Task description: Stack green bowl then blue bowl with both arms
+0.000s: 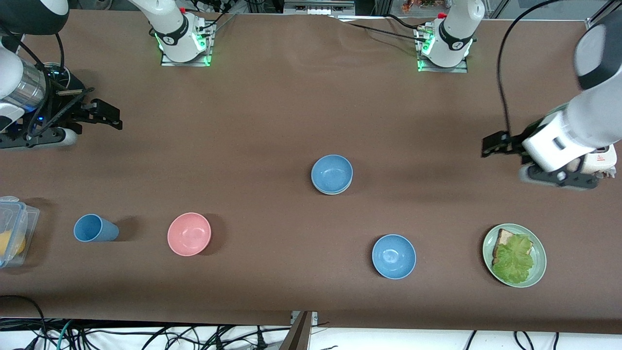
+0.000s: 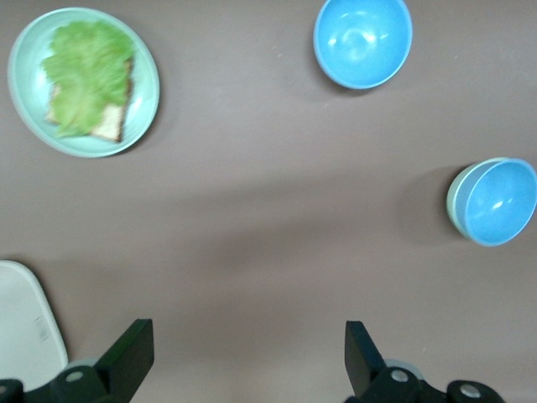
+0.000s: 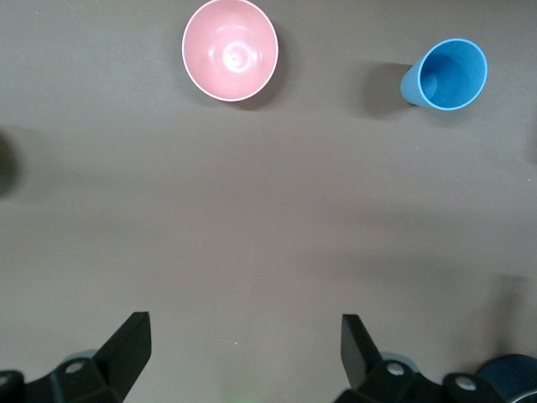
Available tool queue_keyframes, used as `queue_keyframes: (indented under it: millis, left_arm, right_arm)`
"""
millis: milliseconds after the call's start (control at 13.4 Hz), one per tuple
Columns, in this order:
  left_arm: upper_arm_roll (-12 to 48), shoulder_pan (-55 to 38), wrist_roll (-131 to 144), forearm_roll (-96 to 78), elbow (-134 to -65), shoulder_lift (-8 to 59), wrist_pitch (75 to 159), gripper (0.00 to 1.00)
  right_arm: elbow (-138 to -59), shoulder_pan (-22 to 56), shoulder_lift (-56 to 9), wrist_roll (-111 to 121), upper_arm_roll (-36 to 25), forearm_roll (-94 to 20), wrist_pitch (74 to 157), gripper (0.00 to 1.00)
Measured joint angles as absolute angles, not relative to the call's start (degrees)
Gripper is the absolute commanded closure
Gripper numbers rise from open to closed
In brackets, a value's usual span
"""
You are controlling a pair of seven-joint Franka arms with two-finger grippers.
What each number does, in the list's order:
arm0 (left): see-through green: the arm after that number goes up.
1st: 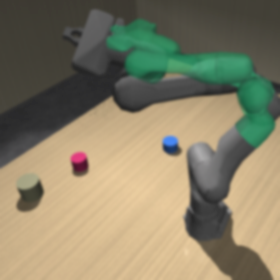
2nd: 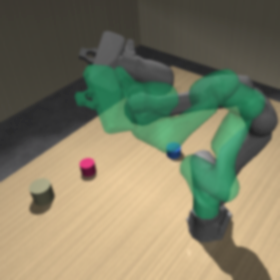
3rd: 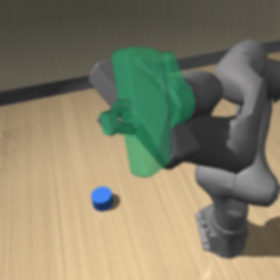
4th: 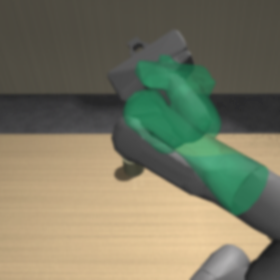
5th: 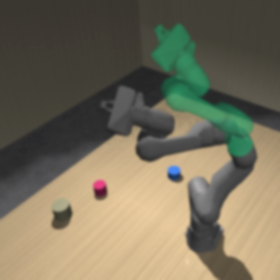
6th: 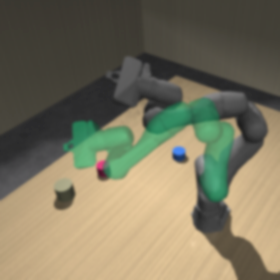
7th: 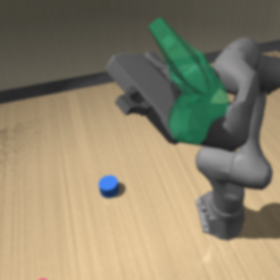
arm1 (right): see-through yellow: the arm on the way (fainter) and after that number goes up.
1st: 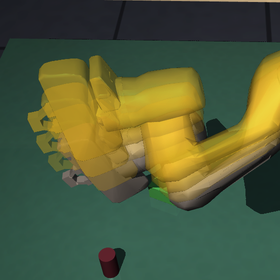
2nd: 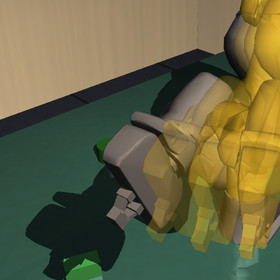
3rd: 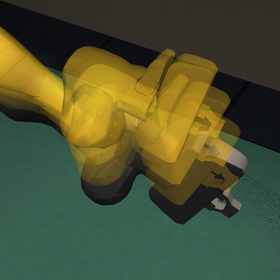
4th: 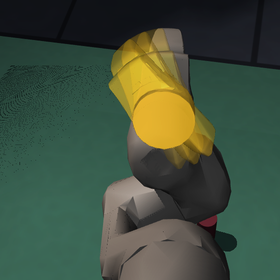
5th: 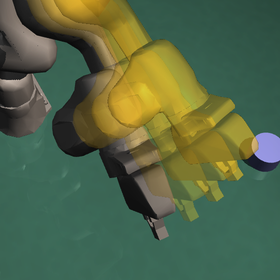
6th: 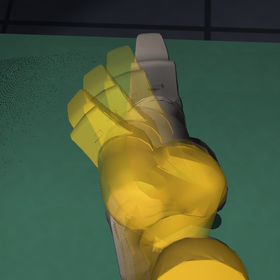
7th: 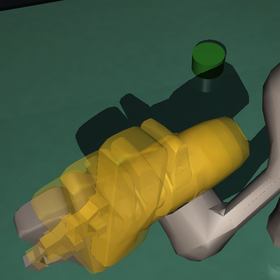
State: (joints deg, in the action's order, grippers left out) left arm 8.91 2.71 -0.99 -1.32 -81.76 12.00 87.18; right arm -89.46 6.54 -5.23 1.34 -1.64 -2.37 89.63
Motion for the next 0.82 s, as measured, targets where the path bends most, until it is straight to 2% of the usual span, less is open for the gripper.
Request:
queue_keyframes:
  millis: [224,374,822]
  left_arm:
    - [9.1,2.9,-0.9,-1.3,-96.0,0.7,92.8,0.00]
    - [8.6,4.1,-0.8,-1.3,-101.3,-2.8,96.3,0.00]
    - [4.9,2.3,-0.9,-1.3,-103.2,-3.4,97.4,0.00]
  right_arm:
    - [-89.4,6.5,-5.2,1.3,-1.6,-2.4,89.7,0.00]
    - [-89.4,6.5,-5.2,1.3,-1.6,-2.4,89.7,0.00]
    - [-89.4,6.5,-5.2,1.3,-1.6,-2.4,89.7,0.00]
